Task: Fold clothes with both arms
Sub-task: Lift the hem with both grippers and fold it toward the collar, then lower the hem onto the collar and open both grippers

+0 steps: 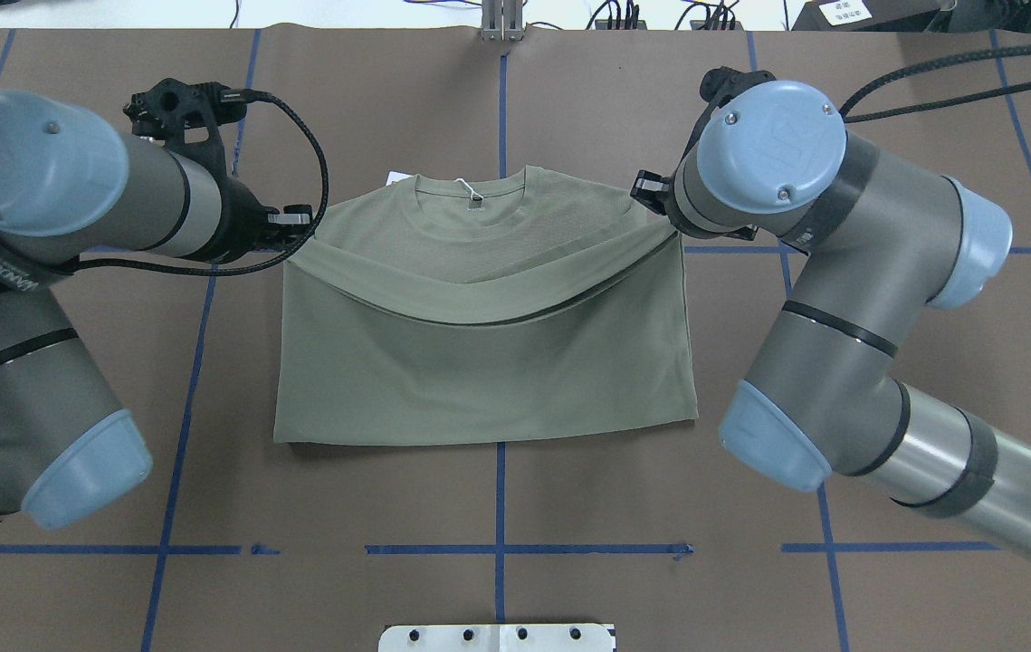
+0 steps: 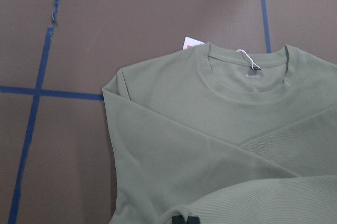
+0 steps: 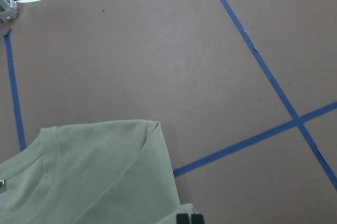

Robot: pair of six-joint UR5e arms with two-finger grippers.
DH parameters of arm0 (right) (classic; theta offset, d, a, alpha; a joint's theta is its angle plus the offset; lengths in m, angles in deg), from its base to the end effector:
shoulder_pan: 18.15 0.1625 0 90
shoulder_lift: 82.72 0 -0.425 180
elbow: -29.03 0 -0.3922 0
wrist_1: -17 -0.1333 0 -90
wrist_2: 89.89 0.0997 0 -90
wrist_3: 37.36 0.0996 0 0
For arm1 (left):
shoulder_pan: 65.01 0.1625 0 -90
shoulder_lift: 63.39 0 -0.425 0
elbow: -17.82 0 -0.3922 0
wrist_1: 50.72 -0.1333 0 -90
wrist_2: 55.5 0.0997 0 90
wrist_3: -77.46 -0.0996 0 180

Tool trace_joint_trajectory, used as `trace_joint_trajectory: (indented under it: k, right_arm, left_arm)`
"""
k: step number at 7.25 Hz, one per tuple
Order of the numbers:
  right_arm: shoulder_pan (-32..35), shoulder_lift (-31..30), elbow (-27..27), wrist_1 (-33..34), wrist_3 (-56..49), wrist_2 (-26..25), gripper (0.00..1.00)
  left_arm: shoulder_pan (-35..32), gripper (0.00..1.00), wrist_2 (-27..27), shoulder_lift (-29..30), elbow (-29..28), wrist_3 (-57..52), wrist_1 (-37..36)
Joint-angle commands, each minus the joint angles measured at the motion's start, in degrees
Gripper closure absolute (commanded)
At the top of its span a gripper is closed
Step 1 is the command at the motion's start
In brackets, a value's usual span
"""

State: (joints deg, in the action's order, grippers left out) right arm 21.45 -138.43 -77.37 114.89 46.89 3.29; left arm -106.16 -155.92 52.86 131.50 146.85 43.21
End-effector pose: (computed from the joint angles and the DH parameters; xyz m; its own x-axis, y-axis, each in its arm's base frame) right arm -0.4029 -0.4992 0.2154 0.6234 0.3859 0.6801 -0.5477 0.8362 0.0276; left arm 0.3596 -0.4674 0.2208 0.6048 -0.0687 -0.7934 0.3465 0.9197 0.1844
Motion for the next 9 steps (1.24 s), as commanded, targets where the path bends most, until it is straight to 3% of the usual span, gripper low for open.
trace_joint_trajectory:
  k: [1,3,6,8,9]
  right_arm:
    - [3.1,4.5,8.6,-3.3,-1.5,1.3,1.0]
    - [3.1,6.1,18.6,-12.1,-1.5,1.2,1.0]
    - [3.0,9.5,26.5,-13.9,-2.0,1.1,1.0]
    - [2.7,9.6,29.0,-15.3,-2.1,0.9,1.0]
    - [2.3,9.5,31.5,-19.6,-2.0,0.6,1.0]
  left_arm:
    - [-4.3,1.0,1.3,1.3,-7.8,-7.1,5.4]
    - [-4.4,1.0,1.4,1.3,-16.5,-7.6,12.5]
    - [-4.0,1.0,3.4,4.3,-29.4,-7.8,21.0]
    - [-3.1,1.0,3.4,4.3,-31.7,-7.8,23.8]
    - [-3.0,1.0,3.4,4.3,-31.7,-7.9,23.8]
